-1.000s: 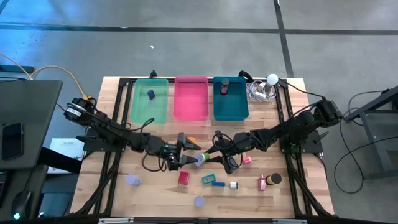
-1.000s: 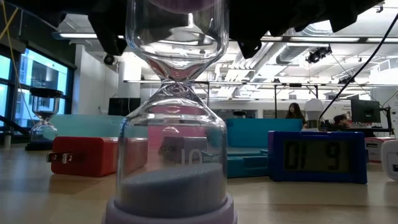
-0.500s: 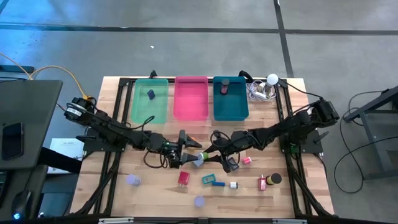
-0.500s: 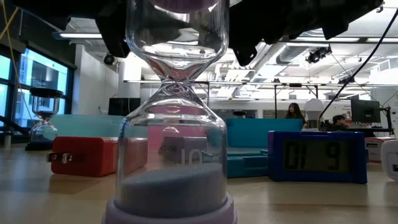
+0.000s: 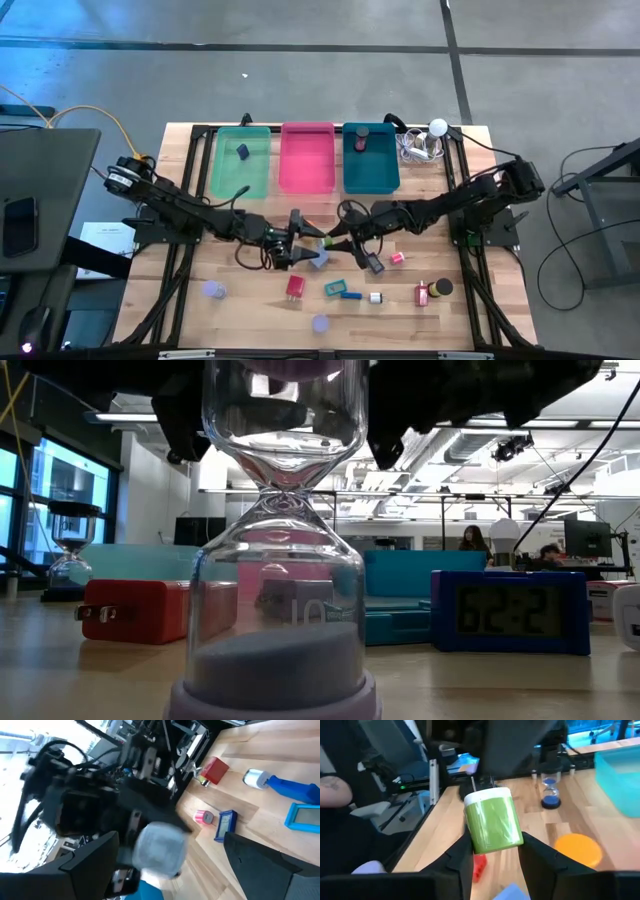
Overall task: Pick & Place Office items
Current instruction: Put the green adapter into the red bin
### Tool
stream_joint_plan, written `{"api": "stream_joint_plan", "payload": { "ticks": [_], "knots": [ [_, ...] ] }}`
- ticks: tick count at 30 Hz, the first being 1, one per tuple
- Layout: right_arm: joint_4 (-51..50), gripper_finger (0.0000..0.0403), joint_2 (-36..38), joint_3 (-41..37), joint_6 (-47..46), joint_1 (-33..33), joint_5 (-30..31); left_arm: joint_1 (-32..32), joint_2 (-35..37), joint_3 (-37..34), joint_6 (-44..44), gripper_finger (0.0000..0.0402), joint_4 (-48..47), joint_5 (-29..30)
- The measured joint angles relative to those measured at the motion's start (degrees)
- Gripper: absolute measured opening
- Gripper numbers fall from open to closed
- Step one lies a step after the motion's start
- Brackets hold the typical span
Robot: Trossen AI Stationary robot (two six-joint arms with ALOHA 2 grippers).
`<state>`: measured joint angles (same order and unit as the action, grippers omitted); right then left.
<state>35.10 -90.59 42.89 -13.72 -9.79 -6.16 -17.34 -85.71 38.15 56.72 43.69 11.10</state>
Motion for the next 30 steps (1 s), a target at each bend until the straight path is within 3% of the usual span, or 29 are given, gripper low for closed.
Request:
{"api": "stream_joint_plan", "payload": {
  "ticks": [7,20,30],
  "knots": [
    [-1.0,0.0124,-0.4,1.2,-1.1,0.5,-2.3,0.0,-2.7,0.0,4.7,0.0355,0.6,0.9],
    [-1.4,0.0127,-7.0,5.5,-1.5,1.4,-4.5,-0.2,-3.1,0.0,3.4,0.0352,3.3,4.1],
    [-1.9,0.0126,-7.1,5.6,-1.5,1.3,-4.9,-1.0,-3.1,0.0,4.5,0.031,2.5,4.9]
  ]
}}
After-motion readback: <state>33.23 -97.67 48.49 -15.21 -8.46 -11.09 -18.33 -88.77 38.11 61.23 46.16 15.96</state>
